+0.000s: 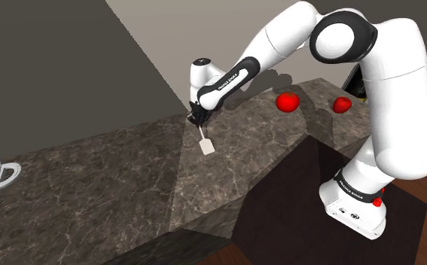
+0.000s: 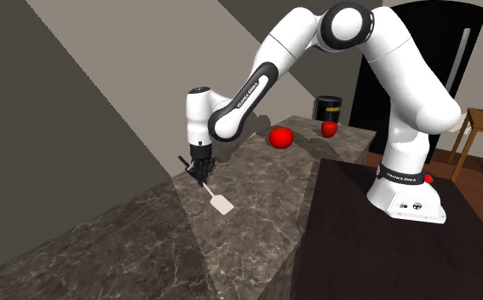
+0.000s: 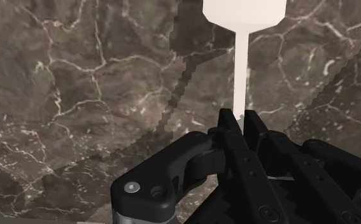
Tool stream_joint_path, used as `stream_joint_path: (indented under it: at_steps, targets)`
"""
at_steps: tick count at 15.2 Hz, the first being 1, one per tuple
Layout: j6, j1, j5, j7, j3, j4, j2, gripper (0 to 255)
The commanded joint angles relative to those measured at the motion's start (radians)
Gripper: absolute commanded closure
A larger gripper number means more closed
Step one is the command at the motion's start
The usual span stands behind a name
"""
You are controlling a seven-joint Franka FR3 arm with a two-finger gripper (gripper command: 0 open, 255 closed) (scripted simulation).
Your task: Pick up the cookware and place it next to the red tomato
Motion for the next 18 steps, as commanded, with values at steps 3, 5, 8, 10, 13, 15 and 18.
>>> stream_joint_path:
  at_steps: [3,5,8,10,13,15,18]
  targets:
    - [-0.036,-0.005,0.008,-0.007,0.007,-0.002,-0.038,255]
    - [-0.053,-0.008,0.012,-0.01,0.011,-0.004,-0.057,255]
    - [-0.081,-0.011,0.019,-0.015,0.016,-0.005,-0.086,255]
    - [-0.099,-0.013,0.023,-0.018,0.019,-0.005,-0.104,255]
    - [-0.128,-0.016,0.03,-0.023,0.024,-0.002,-0.13,255]
    - [-0.147,-0.018,0.034,-0.027,0.026,0.0,-0.147,255]
    - [-0.177,-0.021,0.04,-0.032,0.03,0.006,-0.172,255]
